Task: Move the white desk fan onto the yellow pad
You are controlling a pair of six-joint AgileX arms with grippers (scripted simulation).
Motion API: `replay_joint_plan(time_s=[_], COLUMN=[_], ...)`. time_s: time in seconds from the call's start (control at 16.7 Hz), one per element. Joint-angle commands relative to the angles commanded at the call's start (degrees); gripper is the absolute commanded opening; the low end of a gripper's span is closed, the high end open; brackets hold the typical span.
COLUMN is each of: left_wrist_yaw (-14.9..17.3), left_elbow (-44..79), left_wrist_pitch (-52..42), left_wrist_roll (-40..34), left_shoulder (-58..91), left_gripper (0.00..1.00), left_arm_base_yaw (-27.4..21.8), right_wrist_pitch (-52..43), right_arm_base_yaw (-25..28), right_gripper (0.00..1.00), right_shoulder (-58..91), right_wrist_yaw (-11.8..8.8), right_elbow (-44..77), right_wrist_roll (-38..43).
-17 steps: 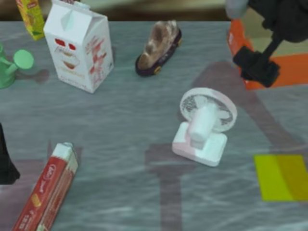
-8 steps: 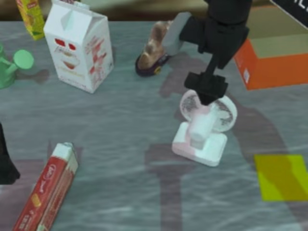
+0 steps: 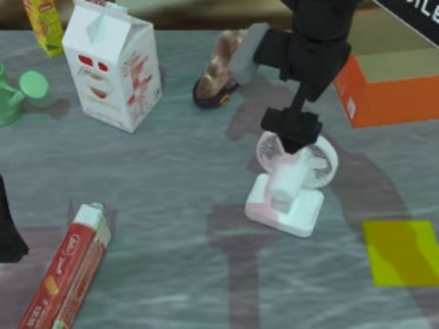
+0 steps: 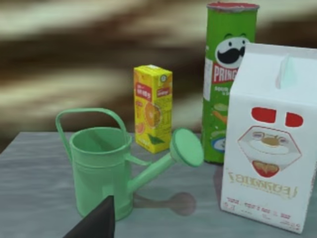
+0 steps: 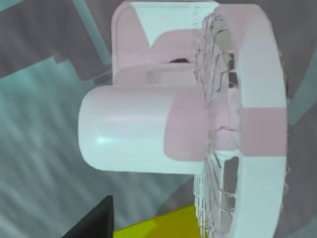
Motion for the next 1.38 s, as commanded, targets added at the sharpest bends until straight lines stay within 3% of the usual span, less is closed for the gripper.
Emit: replay_joint_plan(time_s=[0.36, 0.66, 1.38], left_wrist_yaw=[0.0, 0.0, 0.0], left_elbow=[0.0, 0.0, 0.0], left_wrist_pitch=[0.0, 0.0, 0.0], left_wrist_roll=[0.0, 0.0, 0.0], left_shoulder=[0.0, 0.0, 0.0], left_gripper=[1.0, 1.0, 1.0], left_arm_base_yaw=[0.0, 0.0, 0.0], right_wrist_pitch=[9.9, 10.9, 10.9], right_arm_base_yaw=[0.1, 0.2, 0.2], right_gripper=[1.0, 1.0, 0.1], right_shoulder=[-1.9, -2.1, -2.1], right_wrist_yaw=[0.0, 0.0, 0.0], right_elbow=[-12.3, -13.3, -13.3], right_wrist_roll=[0.1, 0.2, 0.2])
